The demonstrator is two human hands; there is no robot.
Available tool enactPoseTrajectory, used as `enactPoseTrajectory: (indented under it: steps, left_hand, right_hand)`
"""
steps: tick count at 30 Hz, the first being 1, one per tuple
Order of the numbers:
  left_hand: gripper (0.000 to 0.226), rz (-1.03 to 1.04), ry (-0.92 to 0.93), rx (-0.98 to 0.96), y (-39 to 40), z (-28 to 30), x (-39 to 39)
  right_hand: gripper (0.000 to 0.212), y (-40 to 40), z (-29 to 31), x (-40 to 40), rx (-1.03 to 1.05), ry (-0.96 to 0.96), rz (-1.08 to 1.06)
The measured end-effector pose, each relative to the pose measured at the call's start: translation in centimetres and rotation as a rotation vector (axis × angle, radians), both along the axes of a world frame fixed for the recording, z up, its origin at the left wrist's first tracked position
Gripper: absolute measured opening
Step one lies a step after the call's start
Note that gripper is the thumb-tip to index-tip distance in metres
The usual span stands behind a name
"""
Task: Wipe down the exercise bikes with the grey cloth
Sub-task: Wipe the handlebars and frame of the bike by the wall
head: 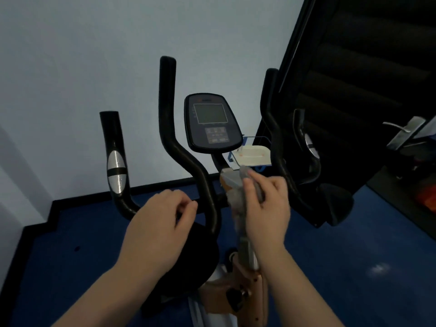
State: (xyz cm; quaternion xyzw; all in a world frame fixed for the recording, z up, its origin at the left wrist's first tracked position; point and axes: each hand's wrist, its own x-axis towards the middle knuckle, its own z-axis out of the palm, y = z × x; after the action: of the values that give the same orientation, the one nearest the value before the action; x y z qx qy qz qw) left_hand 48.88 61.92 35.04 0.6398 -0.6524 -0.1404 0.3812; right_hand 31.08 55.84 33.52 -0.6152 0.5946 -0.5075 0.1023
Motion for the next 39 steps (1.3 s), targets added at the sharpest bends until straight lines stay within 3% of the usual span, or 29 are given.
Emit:
enactPoseTrajectory:
  steps: [3,6,11,16,20,24,27,29,32,36,39]
  left_hand:
    - [0.022,0.014,0.062,0.023,0.1,-0.3,0.5]
    - [0.027,0.015,0.105,0.034,0.3,-0.4,0.6]
    - [0.032,0.012,0.139,0.041,0.4,-0.3,0.5]
    - [0.039,-0.011,0.145,0.039,0.4,-0.1,0.7]
    - [0.038,-0.023,0.128,0.045,0.3,-0.2,0.6]
    - [0.037,-0.025,0.158,0.058,0.4,0.0,0.7]
    - [0.038,-0.032,0.151,0.074,0.4,0.0,0.6]
    - [0.039,-0.021,0.141,0.077,0.3,-0.2,0.6]
    - [0.037,0.0,0.155,0.082,0.5,-0.1,0.6]
    - [0.04,-0.006,0.126,0.081,0.3,-0.1,0.5]
    - [0.04,0.01,0.131,0.076,0.3,-0.2,0.6]
  right_hand:
    - [0.029,-0.8,-1.1,3.0,0.06,0.332,0.004]
    - [0.029,0.3,-2.3,3.3,0.105,0.257,0.095]
    - [0.028,-1.6,-0.8,2.5,0.171,0.427,-0.065]
    - [0.025,0.4,-1.3,2.7,0.177,0.342,0.066]
    - [0.023,-2.2,-0.1,3.4,0.286,0.428,-0.052]
    - [0.025,0.1,-1.1,2.8,0.231,0.308,0.091]
    - [0.025,-1.0,-1.0,1.6,0.226,0.382,0.032]
    - [0.026,-2.0,-0.6,3.4,0.281,0.343,-0.034]
    - [0.023,-0.8,-1.6,3.6,0.227,0.214,0.041]
    - [0.023,-2.2,-0.6,1.9,0.242,0.37,0.067]
    - [0.025,-2.9,0.1,4.5,0.324,0.338,0.022]
